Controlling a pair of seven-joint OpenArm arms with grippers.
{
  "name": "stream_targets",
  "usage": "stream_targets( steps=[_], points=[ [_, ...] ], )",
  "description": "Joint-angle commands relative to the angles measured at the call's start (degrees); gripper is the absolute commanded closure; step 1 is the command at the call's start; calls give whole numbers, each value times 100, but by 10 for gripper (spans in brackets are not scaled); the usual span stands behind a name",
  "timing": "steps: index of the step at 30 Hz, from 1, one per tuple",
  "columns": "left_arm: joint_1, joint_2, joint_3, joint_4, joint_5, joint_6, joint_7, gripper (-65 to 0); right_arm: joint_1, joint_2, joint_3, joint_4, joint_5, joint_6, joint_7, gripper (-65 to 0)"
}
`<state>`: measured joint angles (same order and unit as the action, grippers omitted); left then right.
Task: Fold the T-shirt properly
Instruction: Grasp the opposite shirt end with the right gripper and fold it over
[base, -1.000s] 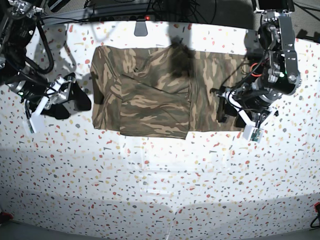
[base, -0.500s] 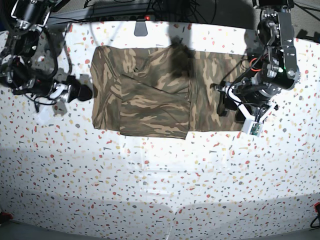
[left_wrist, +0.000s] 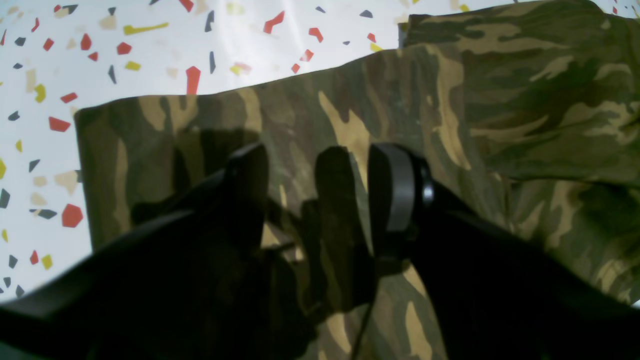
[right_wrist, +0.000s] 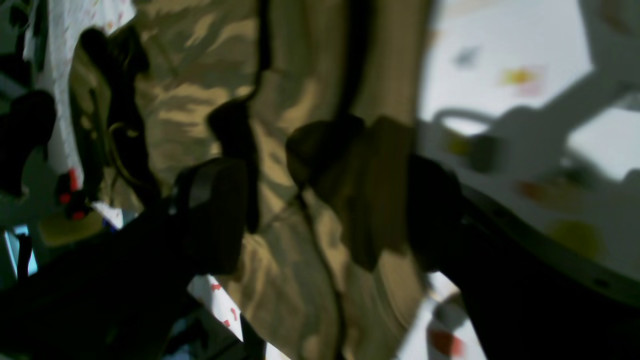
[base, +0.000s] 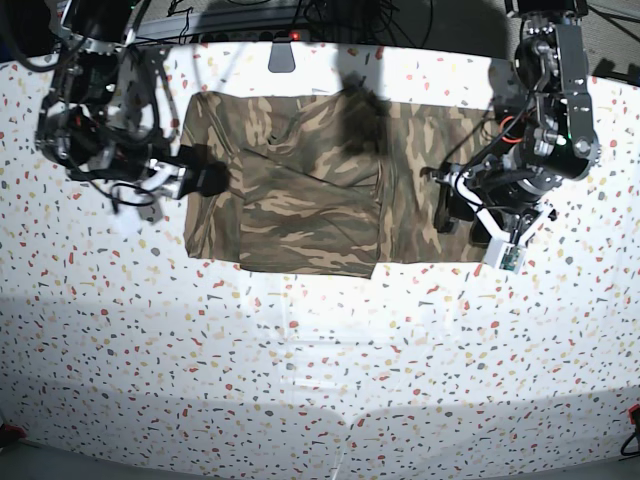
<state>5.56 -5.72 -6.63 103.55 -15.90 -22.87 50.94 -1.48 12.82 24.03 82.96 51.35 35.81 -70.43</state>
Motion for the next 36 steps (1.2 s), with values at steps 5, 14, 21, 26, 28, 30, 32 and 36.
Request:
stream_targets(
  steps=[5, 14, 21, 26, 28, 30, 32, 36],
  points=[
    [-66, -20, -7, 105, -57, -22, -157, -311, 68, -199, -551, 74, -669, 13, 341, -469],
    [-63, -20, -7, 105, -57, -22, -153, -311, 70, -623, -754, 74, -922, 15, 643, -396],
    [-63, -144, -7, 105, -52, -22, -114, -311, 92, -616, -750, 85, -920, 17, 1165, -6],
    [-63, -586, -9, 105, 304, -13, -63, -311, 254, -616, -588, 153, -1075, 24, 1189, 0],
    [-63, -787, -13, 105, 372, 116, -44, -311, 334, -616, -363, 269, -1257, 24, 1102, 0],
    [-61, -977, -13, 105, 387, 317, -48, -311, 415, -616, -72, 433, -1351, 24, 861, 0],
    [-63, -1115, -13, 105, 387, 452, -55, -311, 466, -573, 203, 625, -1368, 24, 605, 0],
    [-11, -1161, -11, 98, 387, 470, -181, -311, 444, -313, 446, 968, -1298, 22, 442, 0]
  ],
)
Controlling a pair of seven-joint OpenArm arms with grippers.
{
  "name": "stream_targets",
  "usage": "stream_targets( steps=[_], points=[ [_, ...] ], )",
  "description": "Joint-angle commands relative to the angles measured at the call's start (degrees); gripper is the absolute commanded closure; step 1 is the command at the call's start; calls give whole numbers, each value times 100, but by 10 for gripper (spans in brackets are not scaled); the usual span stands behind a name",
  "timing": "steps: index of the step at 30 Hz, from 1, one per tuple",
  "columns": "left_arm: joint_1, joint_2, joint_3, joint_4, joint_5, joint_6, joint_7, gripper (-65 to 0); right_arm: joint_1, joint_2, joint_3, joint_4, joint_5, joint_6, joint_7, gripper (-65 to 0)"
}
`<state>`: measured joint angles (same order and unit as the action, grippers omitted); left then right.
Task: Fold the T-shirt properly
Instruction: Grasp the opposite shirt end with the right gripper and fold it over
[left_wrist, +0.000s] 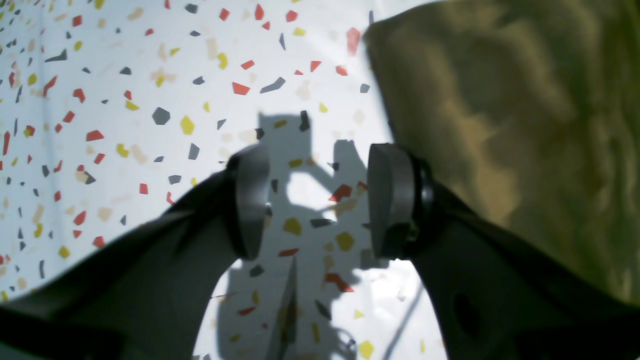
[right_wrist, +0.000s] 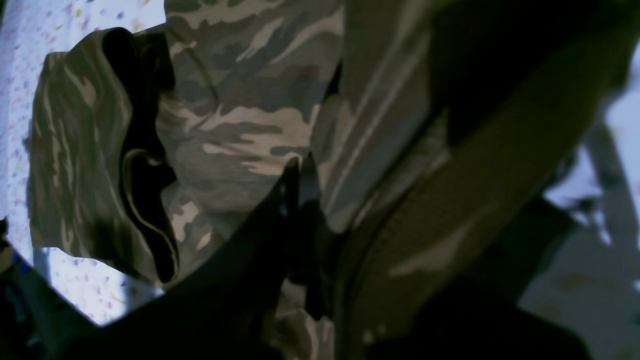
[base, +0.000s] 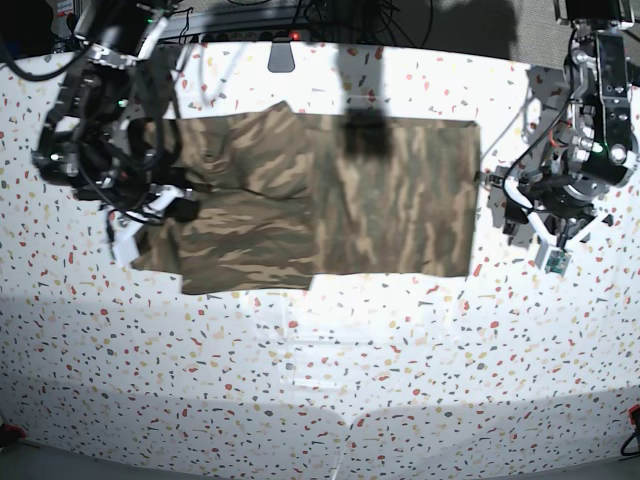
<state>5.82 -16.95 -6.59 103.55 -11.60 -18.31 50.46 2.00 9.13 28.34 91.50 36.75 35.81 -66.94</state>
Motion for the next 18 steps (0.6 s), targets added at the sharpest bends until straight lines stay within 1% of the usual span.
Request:
stream_targets(
  steps=[1, 3, 6, 8, 11, 14, 16, 18],
  points=[
    [13, -37, -15, 92, -39, 13, -221, -311, 96, 120, 33, 201, 225, 22, -15, 0],
    [142, -39, -15, 9, -37, 9, -422, -311, 98, 240, 31, 389, 586, 17, -256, 0],
    [317, -37, -15, -271, -37, 9, -730, -311, 96, 382, 31, 734, 1353, 15, -669, 0],
    [374, -37, -15, -494, -39, 11, -953, -311, 96, 387, 28, 988, 1648, 15, -710, 0],
    [367, -4, -7, -822, -46, 11, -1005, -311, 96, 372, -63, 1298, 1655, 15, -671, 0],
    [369, 46, 72, -1147, -291, -55, -990, -311, 96, 354, -297, 1397, 1665, 13, -551, 0],
    [367, 81, 227, -1344, -457, -127, -984, -311, 98, 267, -522, 1401, 1663, 13, -511, 0],
    [367, 114, 479, -1425, -501, -164, -1010, -311, 98, 109, -798, 1399, 1661, 11, -457, 0]
  ],
)
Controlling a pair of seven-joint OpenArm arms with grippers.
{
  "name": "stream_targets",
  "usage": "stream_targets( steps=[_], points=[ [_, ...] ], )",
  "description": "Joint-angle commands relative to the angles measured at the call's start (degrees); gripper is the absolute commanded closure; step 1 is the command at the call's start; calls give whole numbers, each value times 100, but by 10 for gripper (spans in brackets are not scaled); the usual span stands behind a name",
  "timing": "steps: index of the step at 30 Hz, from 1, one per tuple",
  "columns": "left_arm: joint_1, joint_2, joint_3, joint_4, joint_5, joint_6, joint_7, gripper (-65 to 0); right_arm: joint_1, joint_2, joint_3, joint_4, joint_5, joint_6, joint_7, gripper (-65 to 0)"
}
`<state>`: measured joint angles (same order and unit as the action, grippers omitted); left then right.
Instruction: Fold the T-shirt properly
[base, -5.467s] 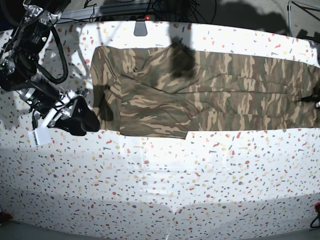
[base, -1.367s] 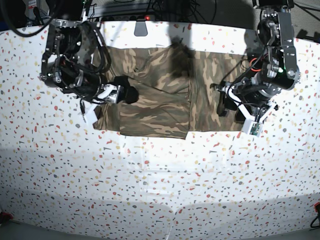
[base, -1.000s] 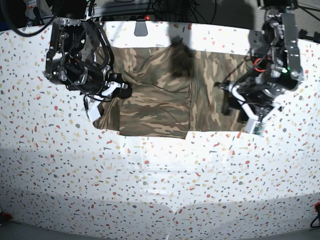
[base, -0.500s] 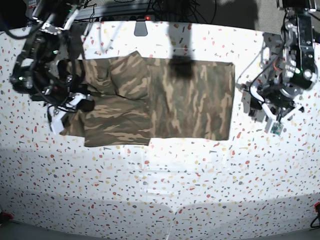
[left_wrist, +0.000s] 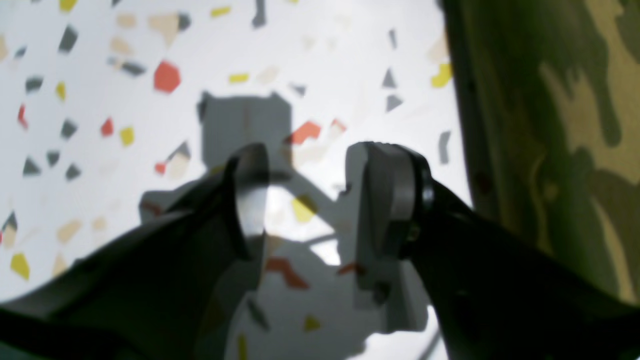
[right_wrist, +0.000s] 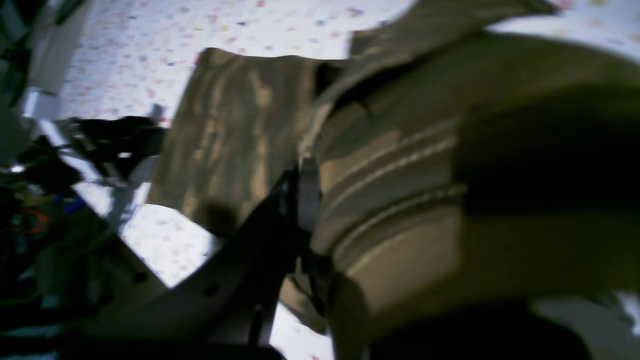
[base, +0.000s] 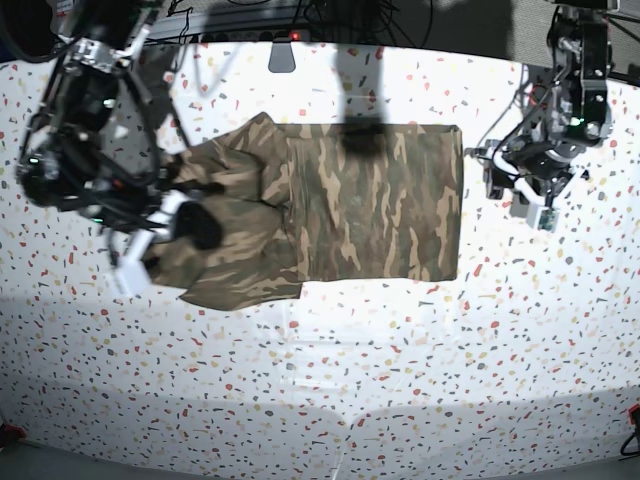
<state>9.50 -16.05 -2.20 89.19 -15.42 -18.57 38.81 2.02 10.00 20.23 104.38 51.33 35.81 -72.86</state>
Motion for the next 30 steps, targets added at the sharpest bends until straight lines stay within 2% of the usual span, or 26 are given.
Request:
stream_targets(
  steps=[1, 6, 11, 16, 19, 23, 25, 28, 29, 30],
  points=[
    [0, 33, 184, 9, -111, -136, 140, -311, 96, -79, -131, 111, 201, 11, 203, 0],
    [-15, 33, 706, 9, -114, -133, -44, -311, 131, -640, -920, 111, -11, 9, 546, 0],
    [-15, 33, 789, 9, -116, -131, -79, -311, 205, -1296, -1650, 111, -817, -330, 863, 0],
    [-15, 33, 791, 9, -116, -131, -79, -311, 205, -1862, -2387, 109, -1458, -481, 1180, 0],
    [-15, 33, 791, 9, -116, -131, -96, -311, 205, -1900, -2787, 92, -1862, -555, 1467, 0],
    [-15, 28, 791, 9, -114, -133, -94, -311, 192, -1900, -3241, -22, -2555, -1008, 1923, 0],
    [-15, 31, 791, 9, -114, -133, -98, -311, 192, -1900, -3355, -127, -2710, -1117, 2072, 0],
    [-15, 31, 791, 9, -114, -133, -116, -311, 195, -1900, -3390, -339, -2599, -1119, 2190, 0],
    [-15, 31, 791, 9, -114, -131, -114, -311, 195, -1900, -3390, -396, -2481, -1117, 2188, -17],
    [-15, 28, 791, 9, -111, -133, -111, -311, 192, -1900, -3392, -442, -2306, -1110, 2188, -91]
  ],
)
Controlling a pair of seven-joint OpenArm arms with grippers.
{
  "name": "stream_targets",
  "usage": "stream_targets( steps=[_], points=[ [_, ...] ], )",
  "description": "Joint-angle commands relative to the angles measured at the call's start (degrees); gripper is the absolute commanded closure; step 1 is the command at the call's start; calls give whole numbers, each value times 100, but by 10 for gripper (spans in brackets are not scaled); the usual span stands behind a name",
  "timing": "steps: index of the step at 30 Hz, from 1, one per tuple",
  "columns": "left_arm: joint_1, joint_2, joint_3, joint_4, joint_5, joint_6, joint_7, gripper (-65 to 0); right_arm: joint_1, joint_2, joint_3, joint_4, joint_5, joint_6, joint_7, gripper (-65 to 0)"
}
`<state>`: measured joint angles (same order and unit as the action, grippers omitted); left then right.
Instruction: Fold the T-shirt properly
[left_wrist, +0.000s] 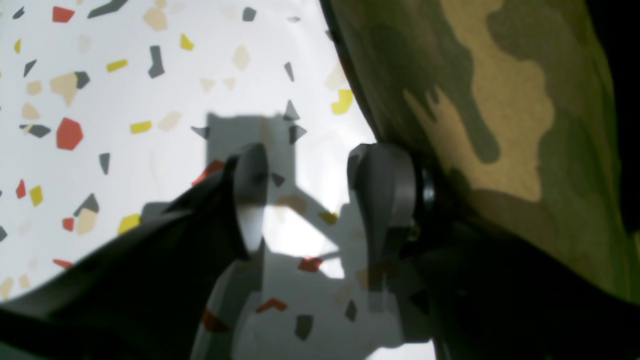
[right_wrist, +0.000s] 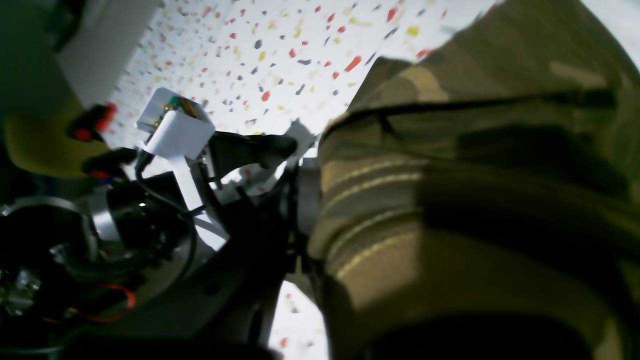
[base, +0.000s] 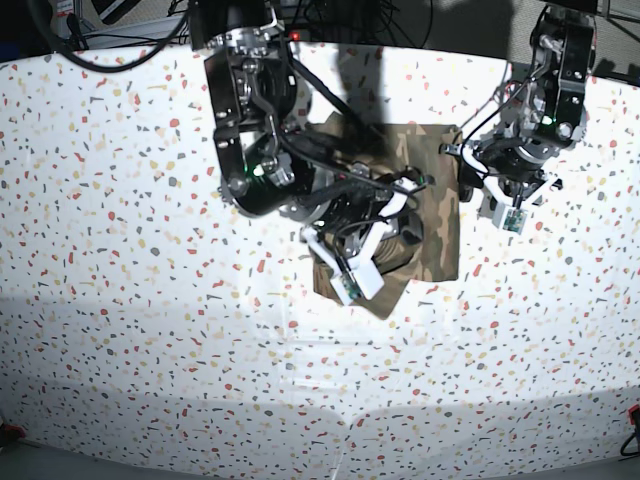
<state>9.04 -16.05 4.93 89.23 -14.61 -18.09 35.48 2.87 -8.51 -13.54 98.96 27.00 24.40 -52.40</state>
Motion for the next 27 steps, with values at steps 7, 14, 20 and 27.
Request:
stream_targets(
  steps=[7, 14, 20, 27],
  points=[
    [31, -310, 74, 125, -197, -149, 262, -311, 168, -49, -13, 50, 1458, 485, 485, -331],
    [31, -931, 68, 555, -26, 468, 463, -311, 546, -49, -13, 50, 2151, 872, 129, -330],
    [31, -1250, 61, 693, 284, 894, 529, -311, 732, -49, -13, 50, 2118, 885, -17, -330],
    [31, -1252, -238, 968, 85, 986, 455, -311, 1040, -49, 262, 50, 1082, 892, -111, -330]
  ],
)
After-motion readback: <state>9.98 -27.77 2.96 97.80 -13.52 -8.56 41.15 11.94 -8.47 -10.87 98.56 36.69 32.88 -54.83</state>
